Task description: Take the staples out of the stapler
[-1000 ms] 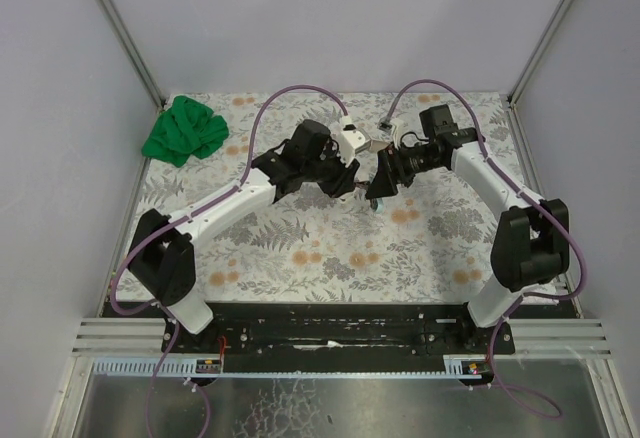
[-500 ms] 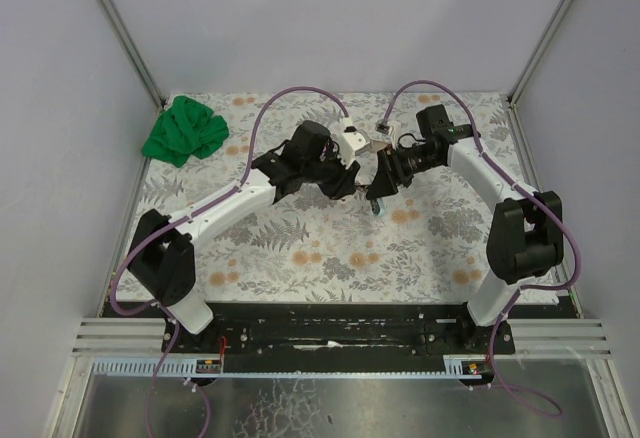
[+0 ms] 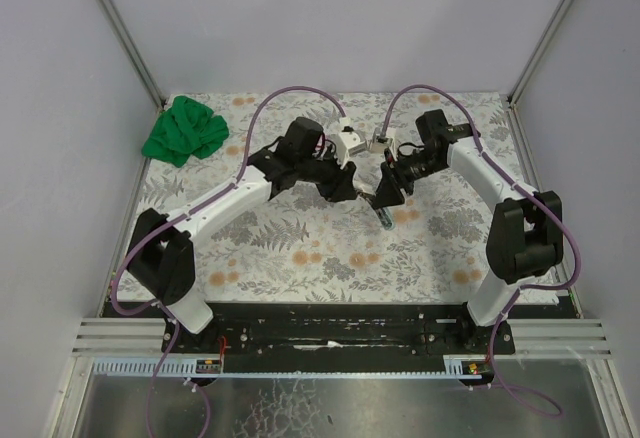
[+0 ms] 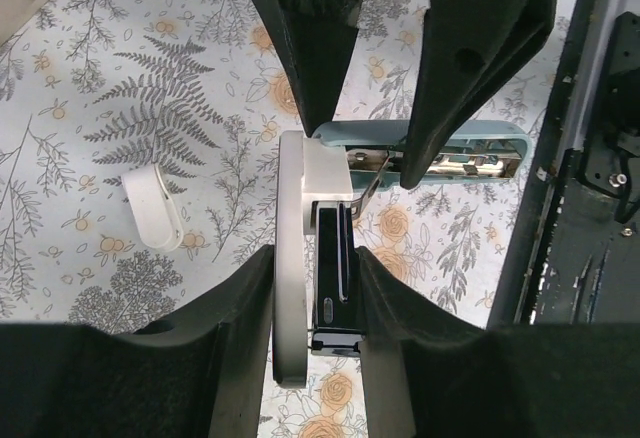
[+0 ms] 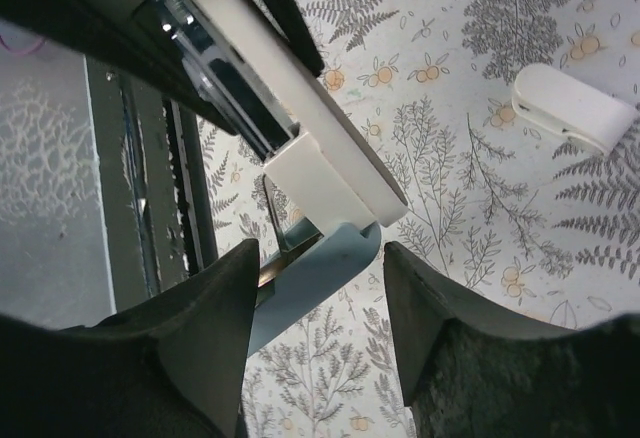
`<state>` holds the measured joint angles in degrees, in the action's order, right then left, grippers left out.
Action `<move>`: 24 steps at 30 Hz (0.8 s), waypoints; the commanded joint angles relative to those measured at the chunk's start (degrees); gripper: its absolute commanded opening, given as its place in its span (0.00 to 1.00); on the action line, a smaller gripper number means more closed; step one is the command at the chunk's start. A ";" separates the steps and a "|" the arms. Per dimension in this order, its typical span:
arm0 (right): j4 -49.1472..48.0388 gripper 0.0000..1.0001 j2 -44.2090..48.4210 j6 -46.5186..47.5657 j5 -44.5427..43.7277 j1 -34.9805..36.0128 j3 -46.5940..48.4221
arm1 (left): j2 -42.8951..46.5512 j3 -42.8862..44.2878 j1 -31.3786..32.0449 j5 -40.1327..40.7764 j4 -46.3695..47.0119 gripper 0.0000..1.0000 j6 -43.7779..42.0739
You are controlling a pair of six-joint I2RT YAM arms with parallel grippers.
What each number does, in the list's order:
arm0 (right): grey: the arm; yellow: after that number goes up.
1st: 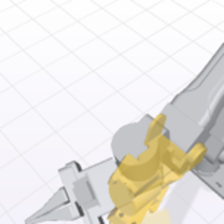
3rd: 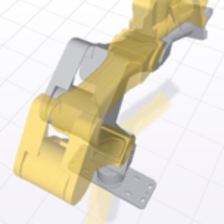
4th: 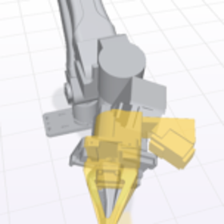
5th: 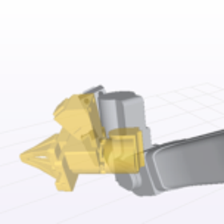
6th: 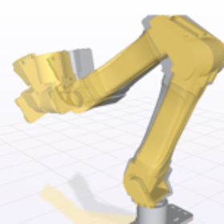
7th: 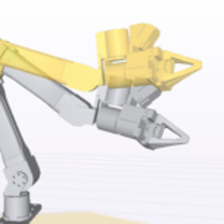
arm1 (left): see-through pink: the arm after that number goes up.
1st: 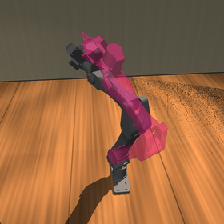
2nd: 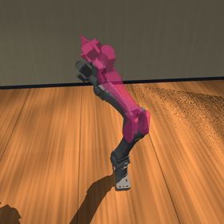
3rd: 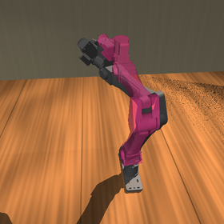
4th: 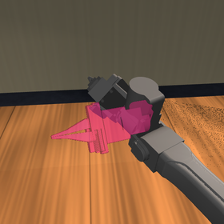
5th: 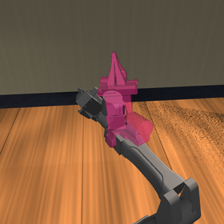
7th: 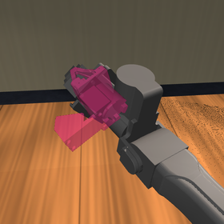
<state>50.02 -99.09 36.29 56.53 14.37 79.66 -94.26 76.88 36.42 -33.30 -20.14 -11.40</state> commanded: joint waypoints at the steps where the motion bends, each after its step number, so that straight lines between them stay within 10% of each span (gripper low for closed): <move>1: 4.76 0.58 2.83 14.02 1.48 0.23 -0.56 | 2.71 1.31 -1.90 -8.34 2.04 0.34 0.94; 24: 19.78 0.67 3.56 47.52 9.99 0.18 -1.22 | 1.58 2.05 -5.32 -22.82 0.91 0.33 3.10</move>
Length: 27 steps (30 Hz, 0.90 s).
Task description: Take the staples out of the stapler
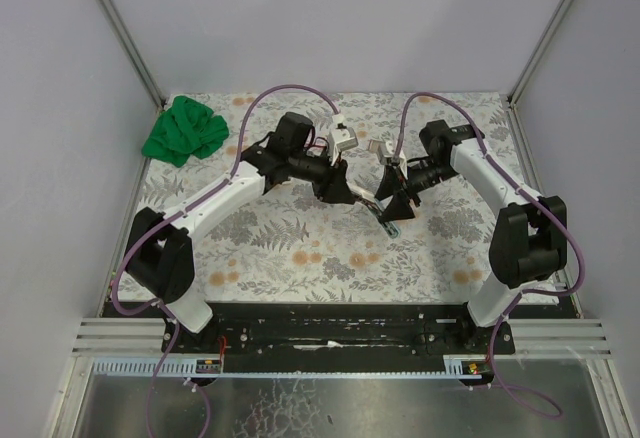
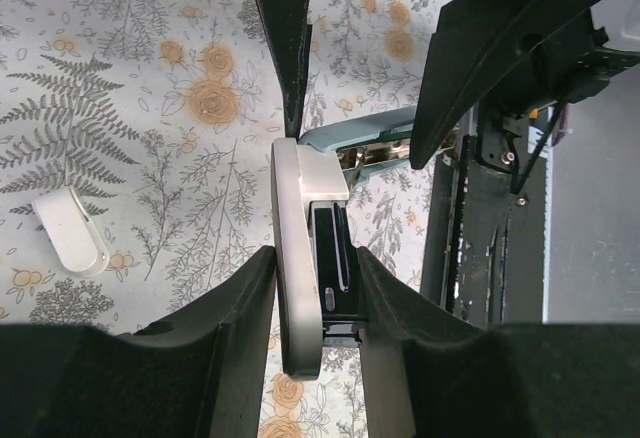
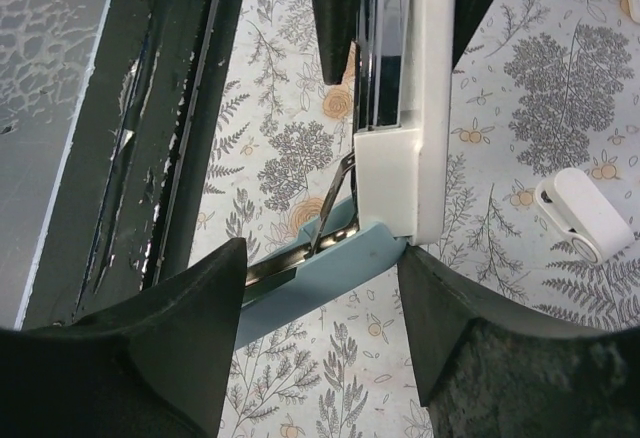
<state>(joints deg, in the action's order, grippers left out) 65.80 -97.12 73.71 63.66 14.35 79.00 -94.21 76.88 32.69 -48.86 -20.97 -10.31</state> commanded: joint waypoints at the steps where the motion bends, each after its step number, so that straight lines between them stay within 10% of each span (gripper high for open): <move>1: 3.24 0.68 2.97 10.49 2.88 0.24 -1.12 | 1.35 2.43 -1.67 -7.76 1.39 0.33 1.98; 27: -12.98 0.78 0.73 -20.54 9.31 0.61 2.56 | 2.31 1.35 -0.23 -4.25 1.37 0.33 -0.02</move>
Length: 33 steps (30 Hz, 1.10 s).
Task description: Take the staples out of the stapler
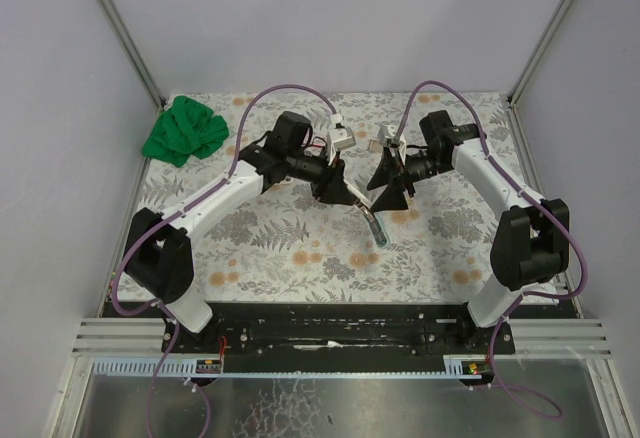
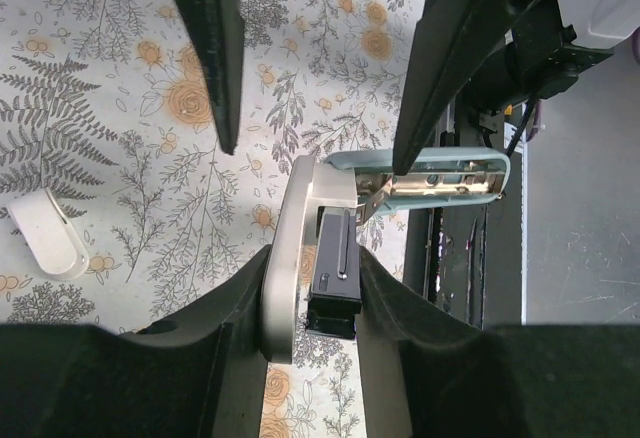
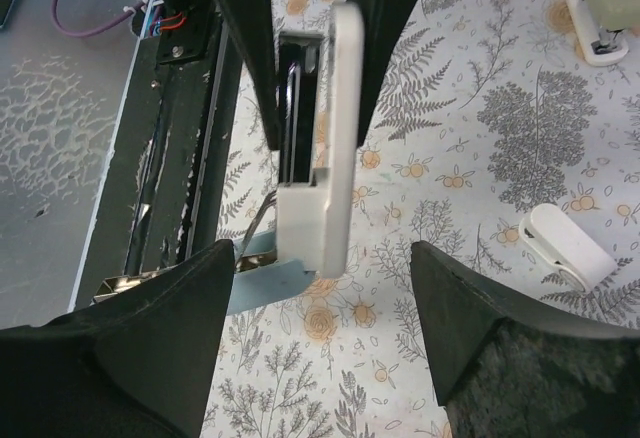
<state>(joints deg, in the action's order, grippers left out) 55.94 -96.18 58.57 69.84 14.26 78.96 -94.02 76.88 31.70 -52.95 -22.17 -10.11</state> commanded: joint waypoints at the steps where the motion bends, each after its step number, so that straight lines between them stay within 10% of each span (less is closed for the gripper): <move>1: -3.72 0.78 -0.35 -6.39 3.27 0.75 2.60 | 2.09 1.42 0.87 0.09 2.57 0.33 -0.21; 21: -15.97 0.61 -2.23 -22.41 8.20 2.62 -1.59 | 1.08 1.76 2.15 2.24 3.10 0.33 -0.18; 33: 12.13 0.54 -10.49 4.49 12.29 2.68 8.52 | 1.29 1.71 2.15 1.89 3.10 0.33 -0.37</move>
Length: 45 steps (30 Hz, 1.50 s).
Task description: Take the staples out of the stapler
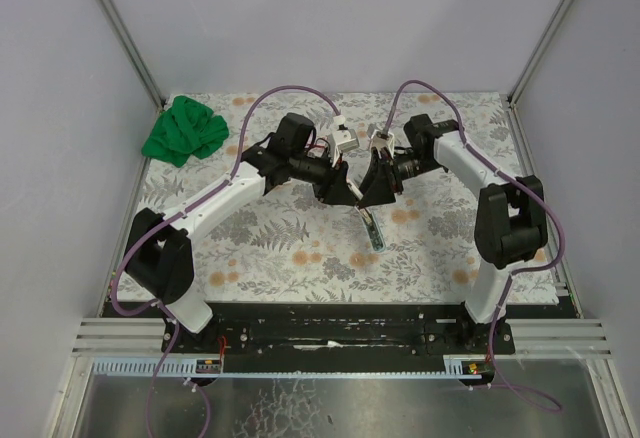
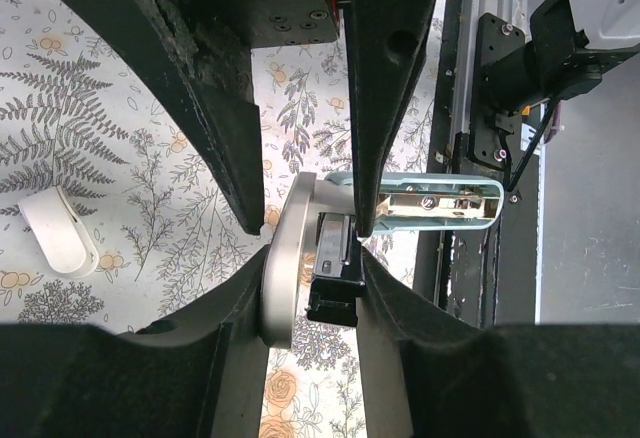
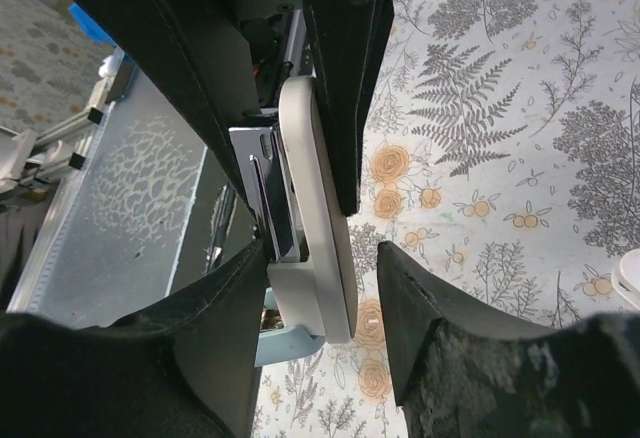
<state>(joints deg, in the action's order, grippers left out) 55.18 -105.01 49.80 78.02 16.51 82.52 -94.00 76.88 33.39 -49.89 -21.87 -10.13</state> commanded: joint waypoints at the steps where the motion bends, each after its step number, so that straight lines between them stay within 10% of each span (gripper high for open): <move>1: 15.20 0.54 -2.21 15.47 4.37 0.45 5.43 | 1.27 1.72 0.45 -1.22 2.80 0.33 -0.41; 13: 19.63 0.65 -2.89 21.89 5.89 0.93 5.31 | 1.09 1.83 0.45 -0.49 2.88 0.24 0.00; 25: -4.53 0.65 0.72 -3.83 0.92 1.96 -1.87 | 0.93 1.27 0.50 0.36 4.51 0.25 1.68; 32: -2.34 0.64 0.37 -2.73 2.71 2.34 -0.99 | 1.00 0.72 0.45 0.66 4.88 0.25 1.82; 45: 7.16 0.28 -1.21 6.14 2.43 3.07 2.35 | 1.51 0.29 0.37 1.18 5.08 0.28 1.57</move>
<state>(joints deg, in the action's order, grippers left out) 58.85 -106.98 54.15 78.50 18.81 82.35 -94.00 76.90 33.52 -48.84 -20.08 -8.64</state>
